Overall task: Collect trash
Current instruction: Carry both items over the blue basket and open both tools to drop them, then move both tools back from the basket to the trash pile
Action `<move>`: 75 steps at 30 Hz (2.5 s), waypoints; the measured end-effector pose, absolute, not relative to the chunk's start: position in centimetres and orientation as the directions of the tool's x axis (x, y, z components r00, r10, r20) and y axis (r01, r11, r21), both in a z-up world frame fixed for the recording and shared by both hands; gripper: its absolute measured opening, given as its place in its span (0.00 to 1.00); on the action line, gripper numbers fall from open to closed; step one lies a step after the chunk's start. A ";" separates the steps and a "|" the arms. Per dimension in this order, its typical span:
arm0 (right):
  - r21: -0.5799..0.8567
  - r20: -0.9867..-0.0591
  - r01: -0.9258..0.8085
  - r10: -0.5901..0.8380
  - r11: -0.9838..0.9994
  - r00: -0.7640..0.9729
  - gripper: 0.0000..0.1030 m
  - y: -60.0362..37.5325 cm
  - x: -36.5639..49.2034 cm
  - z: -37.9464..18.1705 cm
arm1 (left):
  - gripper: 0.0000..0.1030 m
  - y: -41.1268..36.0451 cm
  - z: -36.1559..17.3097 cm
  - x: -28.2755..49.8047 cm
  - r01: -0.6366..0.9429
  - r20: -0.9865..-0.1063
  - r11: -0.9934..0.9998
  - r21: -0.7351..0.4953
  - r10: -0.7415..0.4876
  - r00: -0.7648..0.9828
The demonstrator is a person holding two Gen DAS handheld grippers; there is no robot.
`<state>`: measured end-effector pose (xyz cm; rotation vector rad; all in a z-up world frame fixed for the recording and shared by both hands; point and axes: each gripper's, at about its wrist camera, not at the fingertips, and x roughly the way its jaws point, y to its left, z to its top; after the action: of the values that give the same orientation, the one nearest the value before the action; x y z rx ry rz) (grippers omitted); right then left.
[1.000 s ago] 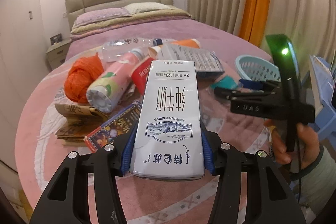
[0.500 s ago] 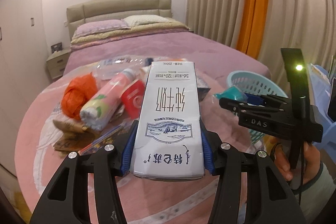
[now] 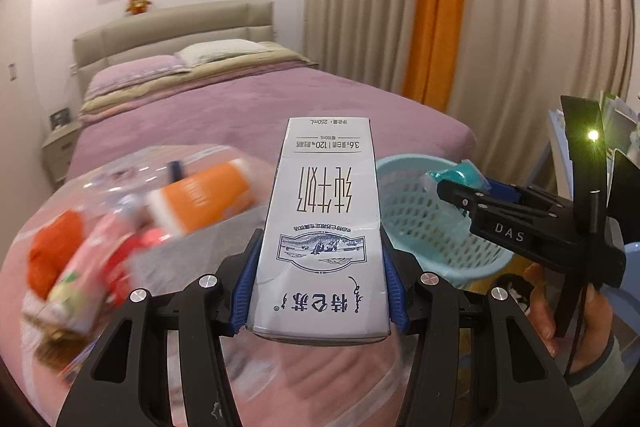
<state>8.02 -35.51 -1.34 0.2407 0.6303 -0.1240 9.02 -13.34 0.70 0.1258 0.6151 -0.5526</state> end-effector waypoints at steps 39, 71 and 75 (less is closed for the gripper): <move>0.272 -0.668 0.384 -0.113 0.882 0.735 0.63 -42.5 7.2 -3.6 | 0.71 -19.9 -1.7 11.8 0.569 -0.602 0.801 -0.188 -0.551 0.577; 0.230 -0.603 -0.134 0.249 0.964 0.758 0.63 -19.9 12.7 -0.1 | 0.79 7.4 -1.7 6.2 0.147 -0.618 0.979 -0.139 -0.202 0.760; 0.214 -0.630 -0.096 0.213 0.972 0.747 0.63 -19.6 15.2 -1.6 | 0.79 7.3 -2.9 7.1 0.159 -0.632 0.980 -0.117 -0.197 0.749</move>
<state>15.19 -19.61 -1.64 0.1721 0.7088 0.1701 7.11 7.32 -2.92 -0.0574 0.6971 -0.1945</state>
